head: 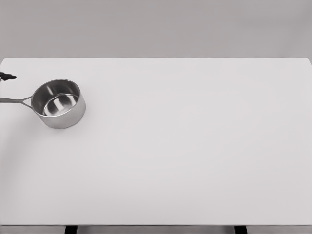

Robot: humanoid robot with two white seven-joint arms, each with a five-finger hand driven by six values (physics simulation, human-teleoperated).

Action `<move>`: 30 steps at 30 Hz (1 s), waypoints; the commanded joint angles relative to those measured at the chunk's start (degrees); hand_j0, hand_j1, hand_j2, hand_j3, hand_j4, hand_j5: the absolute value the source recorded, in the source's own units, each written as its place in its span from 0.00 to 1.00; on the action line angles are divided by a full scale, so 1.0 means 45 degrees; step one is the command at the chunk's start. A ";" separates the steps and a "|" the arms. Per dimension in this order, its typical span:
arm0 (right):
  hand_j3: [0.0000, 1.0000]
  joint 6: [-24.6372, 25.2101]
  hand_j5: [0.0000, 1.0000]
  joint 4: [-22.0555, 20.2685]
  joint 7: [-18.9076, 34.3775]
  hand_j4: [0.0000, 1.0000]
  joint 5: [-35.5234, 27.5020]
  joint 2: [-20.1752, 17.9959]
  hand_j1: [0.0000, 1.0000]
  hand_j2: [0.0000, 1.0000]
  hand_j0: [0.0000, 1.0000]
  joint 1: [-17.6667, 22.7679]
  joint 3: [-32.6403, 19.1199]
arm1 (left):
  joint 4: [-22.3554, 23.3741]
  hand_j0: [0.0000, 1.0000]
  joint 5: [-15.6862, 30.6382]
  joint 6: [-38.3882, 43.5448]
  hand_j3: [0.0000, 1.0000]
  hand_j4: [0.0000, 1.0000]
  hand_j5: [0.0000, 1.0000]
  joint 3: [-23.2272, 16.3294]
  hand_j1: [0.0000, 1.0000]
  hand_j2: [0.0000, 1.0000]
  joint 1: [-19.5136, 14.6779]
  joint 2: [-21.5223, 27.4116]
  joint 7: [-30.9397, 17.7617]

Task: Rotate pot handle

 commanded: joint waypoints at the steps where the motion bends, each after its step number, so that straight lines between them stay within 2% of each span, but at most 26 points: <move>1: 1.00 0.0001 1.00 0.0001 0.0003 1.00 0.0002 0.0000 1.00 1.00 1.00 0.0000 0.0001 | -0.0354 1.00 0.0502 0.0017 1.00 1.00 1.00 0.0027 1.00 1.00 0.0000 0.0016 0.0028; 4: 1.00 0.0001 1.00 0.0001 0.0003 1.00 0.0002 0.0000 1.00 1.00 1.00 0.0000 0.0001 | -0.0608 1.00 0.1088 0.0017 1.00 1.00 1.00 0.0163 1.00 1.00 0.0214 0.0016 0.0028; 7: 1.00 0.0001 1.00 0.0001 -0.0016 1.00 0.0002 0.0000 1.00 1.00 1.00 0.0000 0.0001 | -0.1389 1.00 0.1694 0.0017 1.00 1.00 1.00 0.0339 1.00 1.00 0.0781 0.0016 0.0048; 11: 1.00 0.0001 1.00 0.0001 0.0003 1.00 0.0002 0.0000 1.00 1.00 1.00 0.0000 0.0001 | -0.2932 1.00 0.2436 0.0017 1.00 1.00 1.00 0.1705 1.00 1.00 0.1972 0.0016 0.0048; 14: 1.00 0.0001 1.00 0.0001 0.0003 1.00 0.0002 0.0000 1.00 1.00 1.00 0.0000 0.0001 | -0.5157 1.00 0.2925 0.0017 1.00 1.00 1.00 0.2311 1.00 1.00 0.2520 -0.0120 0.0028; 17: 1.00 0.0001 1.00 0.0001 0.0003 1.00 0.0002 0.0000 1.00 1.00 1.00 0.0000 0.0001 | -0.6936 1.00 0.2944 0.0017 1.00 1.00 1.00 0.2565 1.00 1.00 0.2520 -0.0823 0.0028; 18: 1.00 0.0001 1.00 0.0001 0.0003 1.00 0.0002 0.0000 1.00 1.00 1.00 0.0000 0.0001 | -0.7365 1.00 0.2983 0.0017 1.00 1.00 1.00 0.2585 1.00 1.00 0.2363 -0.1544 0.0028; 19: 1.00 0.0001 1.00 0.0001 0.0003 1.00 0.0002 0.0000 1.00 1.00 1.00 0.0000 0.0001 | -0.7581 1.00 0.2983 0.0017 1.00 1.00 1.00 0.2566 1.00 1.00 0.2246 -0.2405 -0.0030; 20: 1.00 0.0001 1.00 0.0001 0.0003 1.00 0.0002 0.0000 1.00 1.00 1.00 0.0000 0.0001 | -0.7562 1.00 0.2944 0.0017 1.00 1.00 1.00 0.2449 1.00 1.00 0.2129 -0.2542 -0.0108; 22: 1.00 0.0001 1.00 0.0001 0.0003 1.00 0.0002 0.0000 1.00 1.00 1.00 0.0000 0.0001 | -0.7562 1.00 0.2925 0.0017 1.00 1.00 1.00 0.2195 1.00 1.00 0.2265 -0.2542 -0.0108; 26: 1.00 0.0001 1.00 0.0001 0.0003 1.00 0.0002 0.0000 1.00 1.00 1.00 0.0000 0.0001 | -0.7562 1.00 0.2828 0.0017 1.00 1.00 1.00 0.0653 1.00 1.00 0.2324 -0.2542 -0.0108; 27: 1.00 0.0001 1.00 0.0001 0.0003 1.00 0.0002 0.0000 1.00 1.00 1.00 0.0000 0.0001 | -0.7562 1.00 0.2476 0.0017 1.00 1.00 1.00 0.0339 1.00 1.00 0.2324 -0.2640 -0.0108; 30: 1.00 0.0001 1.00 0.0001 0.0003 1.00 0.0002 0.0000 1.00 1.00 1.00 0.0000 0.0001 | -0.7562 1.00 0.2319 0.0017 1.00 1.00 1.00 0.0319 1.00 1.00 0.2402 -0.2679 -0.0108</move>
